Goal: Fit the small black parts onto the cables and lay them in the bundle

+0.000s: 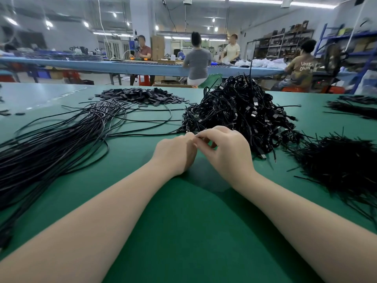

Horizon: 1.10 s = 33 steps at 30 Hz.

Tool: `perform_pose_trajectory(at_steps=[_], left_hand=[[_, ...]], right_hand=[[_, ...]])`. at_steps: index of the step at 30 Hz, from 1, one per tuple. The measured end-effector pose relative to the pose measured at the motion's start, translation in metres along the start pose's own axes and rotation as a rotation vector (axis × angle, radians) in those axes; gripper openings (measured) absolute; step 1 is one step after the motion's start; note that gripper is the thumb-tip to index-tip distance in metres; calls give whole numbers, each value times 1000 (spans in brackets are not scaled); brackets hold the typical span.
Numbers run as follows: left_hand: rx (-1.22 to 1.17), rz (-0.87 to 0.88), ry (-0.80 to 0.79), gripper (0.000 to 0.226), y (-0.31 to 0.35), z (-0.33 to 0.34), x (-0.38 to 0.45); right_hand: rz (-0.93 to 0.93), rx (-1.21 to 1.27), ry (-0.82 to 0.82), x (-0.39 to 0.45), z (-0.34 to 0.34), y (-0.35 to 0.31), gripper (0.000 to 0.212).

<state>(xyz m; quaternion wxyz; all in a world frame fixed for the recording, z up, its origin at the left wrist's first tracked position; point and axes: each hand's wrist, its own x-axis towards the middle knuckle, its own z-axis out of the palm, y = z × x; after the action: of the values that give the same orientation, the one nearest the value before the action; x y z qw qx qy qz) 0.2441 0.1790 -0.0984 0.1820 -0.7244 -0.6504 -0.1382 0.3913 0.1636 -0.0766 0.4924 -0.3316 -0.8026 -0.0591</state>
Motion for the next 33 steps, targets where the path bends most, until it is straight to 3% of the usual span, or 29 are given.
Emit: perform_pose_trajectory(at_steps=[6,12,14,16,19,21,23,26,29,33], left_hand=[[-257,-60,-5,31,-5,-4,-6],[25,100,12,24,3,-8,-4],[93,98,43,21,6,-8,-6],[108,44,97,23,9,-9,-7],[202,121,156,31,13,-14,-7],[240,236,165,24,16,-20,-9],[248,346,255,13,22,-31,-13],[67,534,382,17,26,-33,-16],[-197,508,334,24,31,-35,-18],[-602,343,139,15,30,-31,-18]], right_hand=[[18,-14,-5,-1,-3,4,8],[-4,-12,-43,0,-6,2,10],[-79,-139,-75,3,-10,2,12],[-180,-365,-181,12,-16,3,16],[-92,-412,-379,35,-34,7,15],[62,-255,-589,46,-48,17,15],[283,53,-766,51,-62,31,16],[598,463,-926,44,-75,50,22],[831,935,-932,28,-68,62,15],[990,1291,-799,17,-48,57,6]])
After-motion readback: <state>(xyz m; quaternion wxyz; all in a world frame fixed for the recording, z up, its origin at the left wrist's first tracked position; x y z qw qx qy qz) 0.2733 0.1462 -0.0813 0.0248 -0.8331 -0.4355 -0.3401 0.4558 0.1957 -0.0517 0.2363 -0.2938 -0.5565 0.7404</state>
